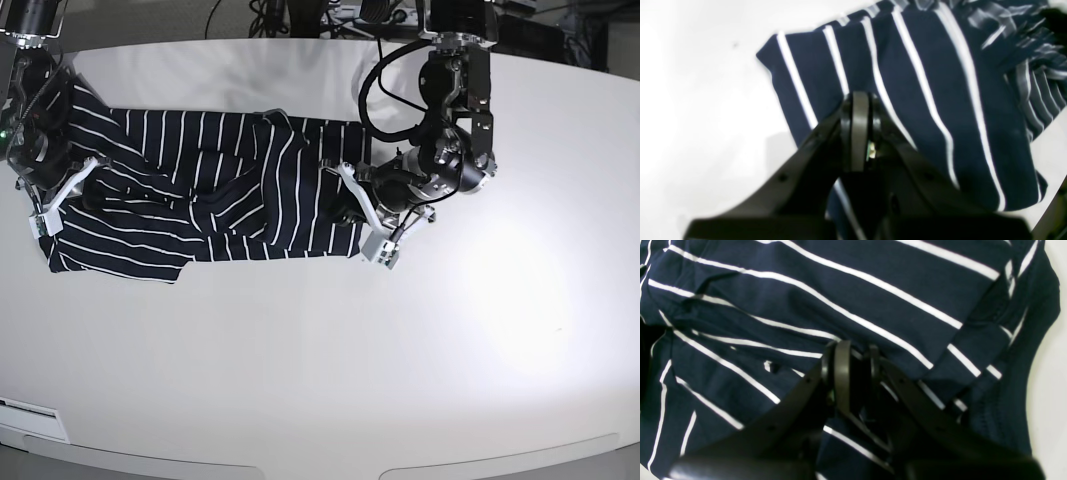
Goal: Fold the T-shirt properly
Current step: 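Release the shirt and regrasp the folded edge with the left gripper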
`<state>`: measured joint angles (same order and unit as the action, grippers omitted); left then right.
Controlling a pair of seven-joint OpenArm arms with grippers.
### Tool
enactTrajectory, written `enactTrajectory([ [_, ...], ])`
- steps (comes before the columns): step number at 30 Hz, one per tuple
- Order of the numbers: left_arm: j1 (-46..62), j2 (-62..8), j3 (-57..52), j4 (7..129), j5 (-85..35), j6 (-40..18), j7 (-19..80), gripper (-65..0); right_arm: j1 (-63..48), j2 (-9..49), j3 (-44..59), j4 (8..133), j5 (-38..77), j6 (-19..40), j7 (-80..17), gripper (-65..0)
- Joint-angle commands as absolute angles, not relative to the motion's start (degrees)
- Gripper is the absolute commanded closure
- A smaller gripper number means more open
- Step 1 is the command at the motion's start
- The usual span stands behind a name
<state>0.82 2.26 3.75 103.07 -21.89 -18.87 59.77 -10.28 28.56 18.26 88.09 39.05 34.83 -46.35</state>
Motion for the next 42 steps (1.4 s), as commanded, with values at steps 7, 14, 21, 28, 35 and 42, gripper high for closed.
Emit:
enactTrajectory([
  [7,0.38,2.81,9.41,103.59,-17.43,-18.96,57.41,0.0,-9.65,29.69,18.7,88.66,39.68,35.4,-46.13,-10.7],
  [14,2.46,-0.73,9.3,103.22,-11.22,-15.16,55.46,0.0,-9.5,29.69,18.7,88.66,40.51,35.42,-46.15,-10.7],
  [21,3.03,-4.34,9.28,98.17,-10.9,-15.18,54.83,0.0,-6.42,29.71,18.76,88.77,40.71,35.44,-46.33,-11.2],
  [28,3.14,-7.62,7.07,98.13,-9.91,-15.16,54.83,0.0,0.23,29.71,18.76,88.75,35.03,26.83,-50.41,-42.3],
  [35,3.11,-10.61,2.5,98.13,-12.95,-15.25,54.85,0.0,1.54,30.81,19.53,88.68,33.5,21.87,-56.64,-42.2],
  [42,3.11,-12.73,2.07,98.24,-14.2,-15.84,55.48,0.0,-2.09,30.85,24.6,88.6,44.99,25.15,-60.93,-42.2],
])
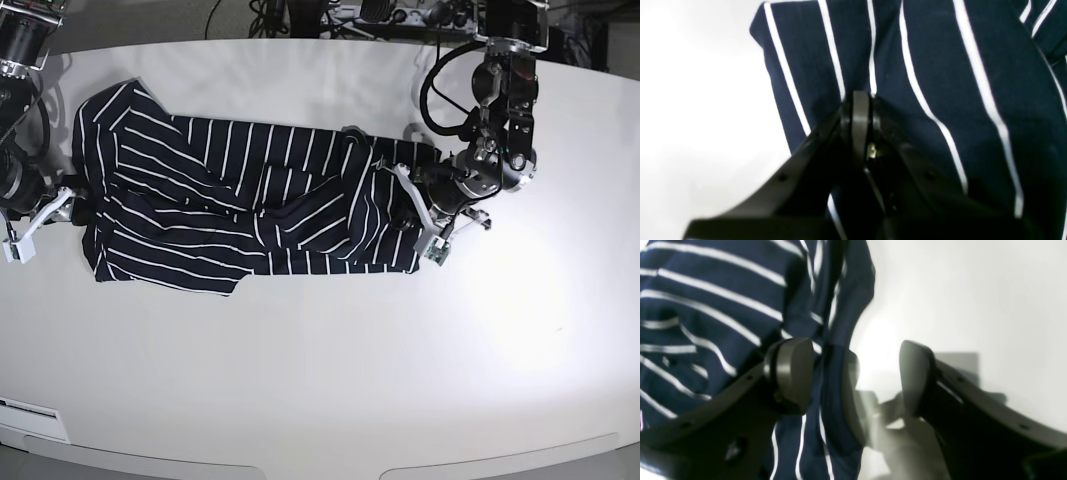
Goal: Fold the T-shirt properly
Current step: 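Release the shirt and regrasp the folded edge with the left gripper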
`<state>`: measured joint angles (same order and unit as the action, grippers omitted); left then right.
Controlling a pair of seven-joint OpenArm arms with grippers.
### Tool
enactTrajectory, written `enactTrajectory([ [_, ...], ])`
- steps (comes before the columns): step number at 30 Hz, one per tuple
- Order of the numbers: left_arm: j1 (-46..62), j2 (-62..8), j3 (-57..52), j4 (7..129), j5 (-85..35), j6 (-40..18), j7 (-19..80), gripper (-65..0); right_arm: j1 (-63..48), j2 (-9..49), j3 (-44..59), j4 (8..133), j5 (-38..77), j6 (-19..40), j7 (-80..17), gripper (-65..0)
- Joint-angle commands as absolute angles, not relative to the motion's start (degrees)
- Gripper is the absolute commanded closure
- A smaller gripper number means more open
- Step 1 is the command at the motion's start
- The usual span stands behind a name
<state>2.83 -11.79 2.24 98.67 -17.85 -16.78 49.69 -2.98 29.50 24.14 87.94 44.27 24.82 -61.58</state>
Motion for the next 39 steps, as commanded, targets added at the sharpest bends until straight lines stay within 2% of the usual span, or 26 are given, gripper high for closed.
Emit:
enactTrajectory([
  [1,3.09,-12.73,2.07,98.26,-14.2,-15.84,55.51,0.0,-2.96,30.89,25.02,88.6,45.95,25.04,-60.95,-42.2],
  [7,3.01,-12.69,2.11,98.32,-16.4,-15.86,55.53,0.0,-8.12,30.76,25.12,87.48,51.24,26.44,-61.14,-42.2],
  [14,3.01,-12.69,2.11,98.52,-17.26,-17.32,56.14,0.0,-6.79,30.61,25.12,78.89,52.47,28.82,-59.66,-42.2],
  [19,2.98,-12.69,2.11,98.59,-17.47,-17.32,56.14,0.0,-6.63,30.44,25.12,73.3,63.48,33.8,-62.78,-42.2],
  [23,3.01,-12.69,2.11,98.63,-17.47,-17.32,56.16,0.0,-6.63,30.15,25.12,73.43,67.61,37.19,-65.71,-42.2],
  [34,2.98,-12.69,2.11,98.63,-18.74,-17.32,56.16,0.0,-6.22,30.17,19.64,73.52,68.88,38.96,-65.67,-42.2],
  [39,2.98,-12.69,2.11,98.63,-18.72,-17.32,56.14,0.0,-2.17,30.92,19.18,73.8,64.6,39.11,-65.91,-42.2],
])
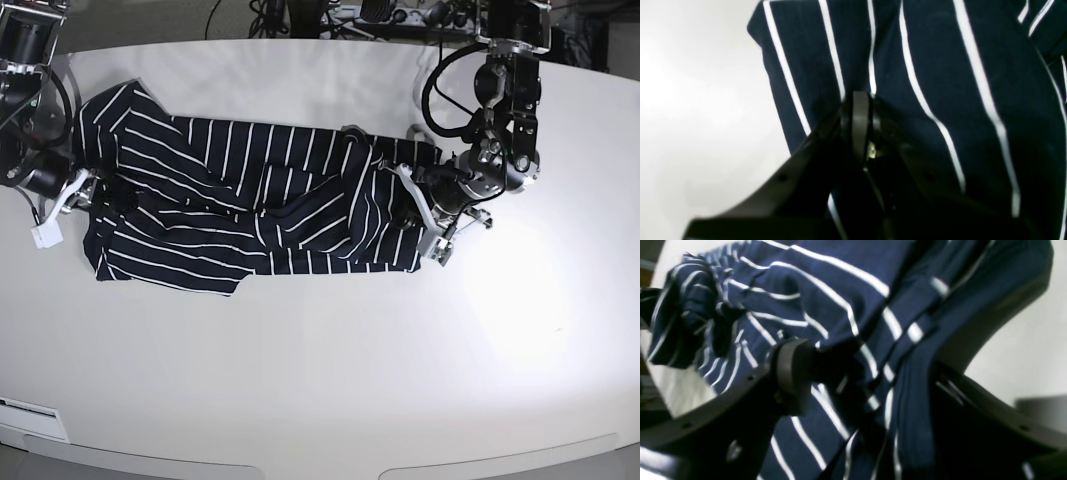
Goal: Fold the T-shirt properly
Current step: 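Release the shirt and regrasp the folded edge with the left gripper, then release the left gripper and drag the shirt with the right gripper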
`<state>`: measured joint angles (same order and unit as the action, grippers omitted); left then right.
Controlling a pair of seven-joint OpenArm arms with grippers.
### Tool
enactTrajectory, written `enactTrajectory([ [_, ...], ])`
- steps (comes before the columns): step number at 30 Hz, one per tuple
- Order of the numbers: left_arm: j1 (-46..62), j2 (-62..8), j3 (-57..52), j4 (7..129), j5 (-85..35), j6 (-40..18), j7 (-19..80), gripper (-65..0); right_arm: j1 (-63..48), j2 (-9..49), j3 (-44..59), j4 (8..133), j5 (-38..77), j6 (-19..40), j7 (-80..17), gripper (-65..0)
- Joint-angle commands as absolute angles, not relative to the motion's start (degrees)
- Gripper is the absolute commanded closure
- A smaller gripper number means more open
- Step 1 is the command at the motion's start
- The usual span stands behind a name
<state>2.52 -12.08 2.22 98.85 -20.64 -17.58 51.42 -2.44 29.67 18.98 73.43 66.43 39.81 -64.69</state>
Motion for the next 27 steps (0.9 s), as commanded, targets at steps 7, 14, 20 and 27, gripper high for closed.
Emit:
enactTrajectory([
  [7,2.98,-12.69,2.11,98.63,-18.72,-17.32,56.12,0.0,1.23,30.85,19.16,74.41,67.75,38.61,-69.93,-42.2],
  [14,2.85,-12.69,2.11,98.63,-18.74,-17.32,55.88,0.0,0.75,27.77,19.05,74.41,67.51,38.85,-69.71,-42.2],
  [20,2.83,-12.69,2.11,98.63,-18.72,-17.32,55.72,0.0,0.8,25.78,19.0,74.41,67.07,39.07,-69.71,-42.2],
  [27,1.56,-12.69,2.11,98.67,-21.98,-17.32,55.33,0.0,0.82,27.55,19.0,74.41,67.13,39.05,-69.73,-6.0],
])
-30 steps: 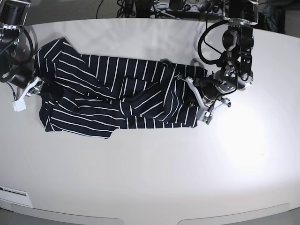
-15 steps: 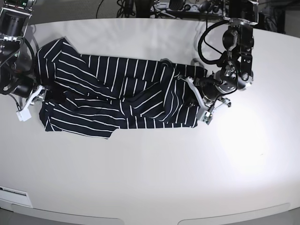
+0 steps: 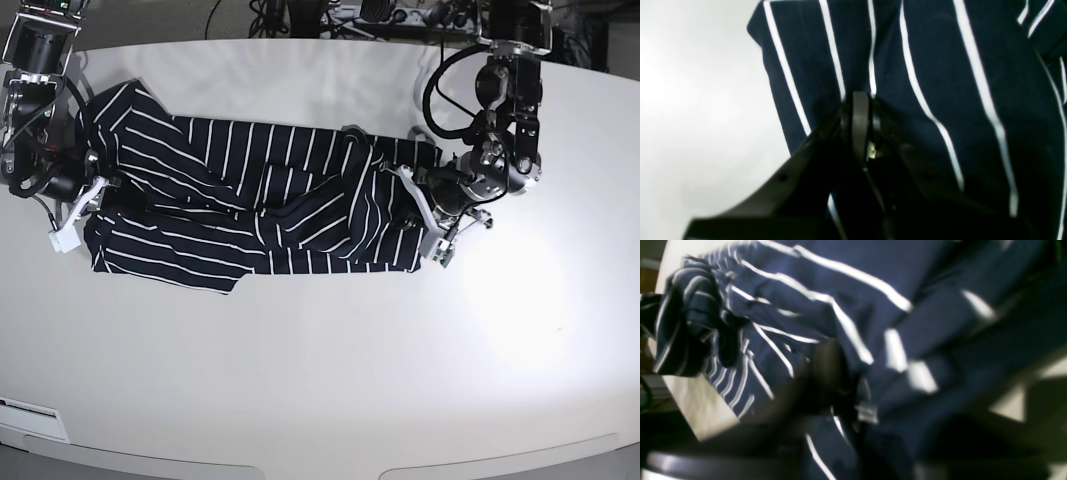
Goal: Fold the T-shirt properly
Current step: 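Release the left gripper and drag the shirt with the right gripper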
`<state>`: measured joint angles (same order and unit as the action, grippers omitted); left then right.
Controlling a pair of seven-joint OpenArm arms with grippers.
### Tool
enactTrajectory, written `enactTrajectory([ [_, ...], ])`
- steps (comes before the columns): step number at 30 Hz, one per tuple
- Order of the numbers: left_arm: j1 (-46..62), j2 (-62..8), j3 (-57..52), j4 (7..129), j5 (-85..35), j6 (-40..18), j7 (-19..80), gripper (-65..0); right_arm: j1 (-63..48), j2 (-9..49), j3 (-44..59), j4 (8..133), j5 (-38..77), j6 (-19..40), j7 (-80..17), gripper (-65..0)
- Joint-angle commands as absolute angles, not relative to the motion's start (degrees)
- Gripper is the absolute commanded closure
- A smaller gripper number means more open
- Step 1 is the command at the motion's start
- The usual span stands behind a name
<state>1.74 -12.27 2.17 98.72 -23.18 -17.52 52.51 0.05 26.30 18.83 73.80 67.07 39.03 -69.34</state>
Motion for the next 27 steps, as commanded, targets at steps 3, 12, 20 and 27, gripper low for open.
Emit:
enactTrajectory([
  [3,-0.43,-12.69,1.91,98.67,-26.57,-17.32,55.31,-7.2,0.84,28.86,19.0,74.43,67.11,39.05,-69.71,0.0],
  [12,-6.94,-12.71,-1.85,98.67,-40.05,-17.32,57.43,-34.5,2.09,33.12,19.0,74.43,66.57,39.03,-69.69,0.0],
  [20,-7.42,-12.69,-8.16,98.67,-43.86,-20.4,59.18,-34.5,5.87,40.12,19.0,74.59,64.05,38.57,-69.47,0.0],
  [27,-4.38,-12.67,-9.5,98.63,-44.03,-21.26,60.42,-34.5,6.85,47.2,19.0,77.12,62.48,35.86,-69.49,0.0],
])
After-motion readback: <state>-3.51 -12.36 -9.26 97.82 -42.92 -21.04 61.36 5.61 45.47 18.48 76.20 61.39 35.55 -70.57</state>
